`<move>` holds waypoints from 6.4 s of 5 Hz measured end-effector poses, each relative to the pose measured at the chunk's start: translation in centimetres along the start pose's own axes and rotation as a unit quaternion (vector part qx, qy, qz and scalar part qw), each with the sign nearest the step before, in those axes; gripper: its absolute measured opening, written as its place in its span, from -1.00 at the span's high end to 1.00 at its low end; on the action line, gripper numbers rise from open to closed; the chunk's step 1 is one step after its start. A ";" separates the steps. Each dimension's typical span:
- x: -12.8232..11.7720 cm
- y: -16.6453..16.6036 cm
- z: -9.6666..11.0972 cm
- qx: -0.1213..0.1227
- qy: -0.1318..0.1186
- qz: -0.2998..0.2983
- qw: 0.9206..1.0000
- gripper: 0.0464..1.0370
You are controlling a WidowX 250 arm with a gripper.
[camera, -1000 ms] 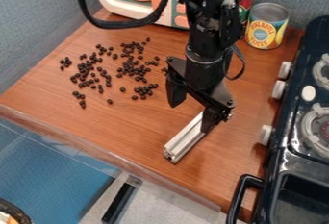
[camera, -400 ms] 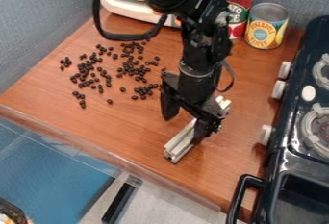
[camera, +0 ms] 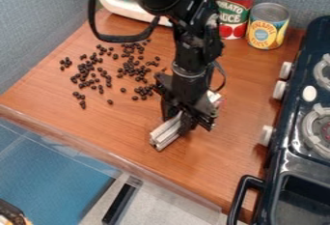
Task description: Sweep into pile
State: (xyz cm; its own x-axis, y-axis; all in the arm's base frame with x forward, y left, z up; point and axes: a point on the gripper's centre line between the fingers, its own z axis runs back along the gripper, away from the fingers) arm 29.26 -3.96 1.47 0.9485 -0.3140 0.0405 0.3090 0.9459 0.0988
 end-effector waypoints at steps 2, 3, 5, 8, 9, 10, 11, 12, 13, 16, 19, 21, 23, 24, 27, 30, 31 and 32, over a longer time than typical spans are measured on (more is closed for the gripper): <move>0.2 1.2 -0.5 0.011 0.032 0.001 0.999 0.33; 1.0 3.1 -0.8 0.020 0.054 0.007 0.998 0.33; 1.6 7.5 -1.5 0.022 0.096 -0.030 0.995 0.33; 0.8 13.5 -2.0 -0.023 0.152 -0.070 0.986 0.33; 0.6 15.9 -2.1 -0.023 0.147 -0.047 0.988 0.33; 0.9 17.0 -2.3 -0.023 0.146 -0.039 0.988 0.33; 1.5 17.8 -2.5 -0.028 0.146 -0.032 0.988 0.33; 2.0 19.5 -2.6 -0.025 0.137 -0.012 0.990 0.33; 2.5 20.3 -2.8 -0.026 0.134 -0.004 0.991 0.33; 2.6 20.7 -2.5 -0.050 0.107 0.004 0.993 0.33; 1.6 19.7 -1.6 -0.105 0.038 -0.007 0.994 0.33; 1.0 18.5 0.8 -0.140 -0.049 -0.022 0.989 0.33; -0.4 14.1 4.6 -0.142 -0.083 -0.093 0.982 0.33; -1.1 11.4 4.6 -0.150 -0.074 -0.143 0.975 0.33; -4.7 11.4 3.4 -0.142 -0.048 -0.203 0.968 0.33; -7.5 10.4 1.0 -0.143 -0.018 -0.228 0.963 0.33; -7.0 10.1 0.7 -0.127 -0.017 -0.231 0.965 0.33; -6.7 10.1 -0.2 -0.116 0.002 -0.218 0.969 0.33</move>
State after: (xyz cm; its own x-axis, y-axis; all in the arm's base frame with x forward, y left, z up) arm 26.01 7.78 1.99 0.7245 -0.6881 0.0407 0.6872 0.7163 -0.1211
